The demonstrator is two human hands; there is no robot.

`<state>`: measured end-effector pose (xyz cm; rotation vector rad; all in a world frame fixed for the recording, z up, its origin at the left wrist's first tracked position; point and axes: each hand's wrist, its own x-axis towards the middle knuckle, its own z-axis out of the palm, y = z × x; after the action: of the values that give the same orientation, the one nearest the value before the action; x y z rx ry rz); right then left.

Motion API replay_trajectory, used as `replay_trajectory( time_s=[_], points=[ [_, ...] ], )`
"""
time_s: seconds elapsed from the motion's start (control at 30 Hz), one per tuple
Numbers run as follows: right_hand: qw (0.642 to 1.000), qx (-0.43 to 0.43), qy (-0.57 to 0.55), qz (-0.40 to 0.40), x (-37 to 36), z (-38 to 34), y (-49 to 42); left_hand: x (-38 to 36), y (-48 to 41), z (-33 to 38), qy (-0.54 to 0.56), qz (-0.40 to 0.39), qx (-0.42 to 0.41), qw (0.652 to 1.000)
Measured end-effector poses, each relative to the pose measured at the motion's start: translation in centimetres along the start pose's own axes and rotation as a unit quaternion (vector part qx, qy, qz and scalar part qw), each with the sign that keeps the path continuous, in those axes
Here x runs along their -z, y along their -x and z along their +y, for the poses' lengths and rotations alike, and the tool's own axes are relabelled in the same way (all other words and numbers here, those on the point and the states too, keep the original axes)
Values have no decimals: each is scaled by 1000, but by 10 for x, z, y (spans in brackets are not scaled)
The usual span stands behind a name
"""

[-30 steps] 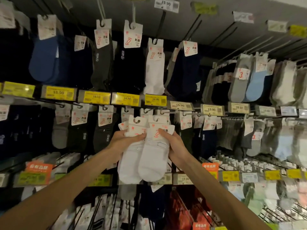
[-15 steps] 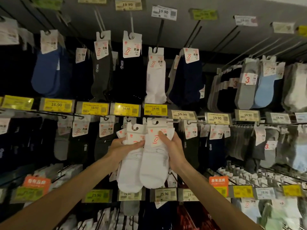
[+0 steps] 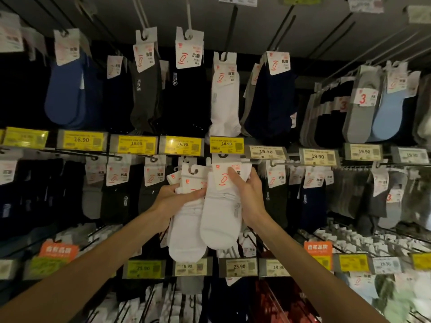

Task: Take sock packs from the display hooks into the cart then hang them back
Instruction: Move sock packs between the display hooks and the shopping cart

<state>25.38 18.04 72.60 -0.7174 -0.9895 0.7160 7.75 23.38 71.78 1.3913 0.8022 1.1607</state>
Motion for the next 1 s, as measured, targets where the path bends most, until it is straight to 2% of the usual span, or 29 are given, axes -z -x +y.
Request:
replay_trajectory(
  time_s=[0.1, 0.27, 0.53, 0.63, 0.77, 0.9, 1.0],
  points=[
    [1000, -9, -6, 16, -3, 2, -8, 6, -1, -1, -8, -3, 0, 1000],
    [996, -71, 4, 49, -6, 17, -28, 14, -8, -6, -60, 17, -8, 998],
    [981, -106, 143, 71, 1, 54, -101, 37, -25, -16, -35, 78, 33, 996],
    [966, -141, 204, 76, 6, 72, -126, 36, -23, -15, -19, 70, 29, 997],
    [941, -142, 300, 74, 7, 82, -145, 29, -25, -10, -6, 45, 29, 999],
    [936, -180, 294, 75, 18, 97, -166, 19, -28, -2, -2, 34, 31, 999],
    [921, -174, 339, 78, 19, 94, -163, 13, -28, -1, -1, 30, 25, 999]
  ],
)
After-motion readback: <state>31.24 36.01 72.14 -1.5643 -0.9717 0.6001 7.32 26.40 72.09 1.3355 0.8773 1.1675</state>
